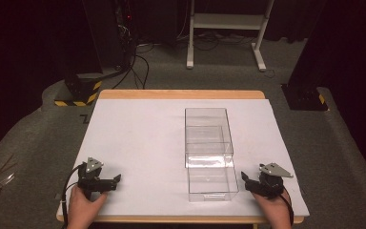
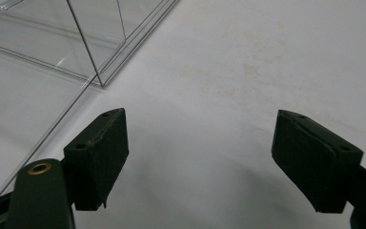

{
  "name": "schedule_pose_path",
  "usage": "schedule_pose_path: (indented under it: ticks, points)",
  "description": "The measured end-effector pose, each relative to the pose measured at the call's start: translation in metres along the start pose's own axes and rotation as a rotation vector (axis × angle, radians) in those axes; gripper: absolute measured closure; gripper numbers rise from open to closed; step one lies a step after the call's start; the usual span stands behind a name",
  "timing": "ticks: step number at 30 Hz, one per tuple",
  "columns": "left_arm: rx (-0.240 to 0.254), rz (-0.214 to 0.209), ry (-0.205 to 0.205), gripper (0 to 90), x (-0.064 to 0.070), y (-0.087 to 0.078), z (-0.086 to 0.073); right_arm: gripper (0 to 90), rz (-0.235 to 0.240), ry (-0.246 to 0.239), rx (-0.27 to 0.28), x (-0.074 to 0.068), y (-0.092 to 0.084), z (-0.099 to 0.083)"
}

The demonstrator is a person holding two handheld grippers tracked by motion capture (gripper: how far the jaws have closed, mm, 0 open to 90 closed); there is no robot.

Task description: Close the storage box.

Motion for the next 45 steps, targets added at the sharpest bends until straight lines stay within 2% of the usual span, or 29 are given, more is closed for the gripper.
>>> schedule_pose_path:
  ticks: [4,26,30,32,36,45]
  points:
    - [0.001,0.001,-0.001,0.6,0.0,0.0,0.0,20.1,-0.001,0.012,0.001,0.0,-0.001,0.0]
    - [0.0,0.001,0.001,0.6,0.0,0.0,0.0,21.0,0.026,0.007,-0.009,0.0,0.0,0.0]
    - [0.0,0.001,0.0,0.6,0.0,0.0,0.0,19.4,0.026,-0.008,0.002,-0.001,-0.001,0.001]
    - [0.0,0.001,0.001,0.6,0.0,0.0,0.0,17.2,0.028,0.009,0.006,-0.001,-0.002,0.001]
    - [0.0,0.001,0.0,0.6,0.0,0.0,0.0,14.7,0.032,0.011,0.027,-0.001,-0.005,0.001]
    - [0.0,0.001,0.0,0.6,0.0,0.0,0.0,14.1,0.042,0.006,0.04,-0.003,-0.014,0.003]
Point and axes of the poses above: each handheld gripper's, and its own axes: y roughly forward along the jaws, z roughly out of its top, x roughly to its right, the point moved 4 cm from there along y, roughly forward along the jaws, and after that the axes turned 9 degrees about -z, right-handed, at the moved point
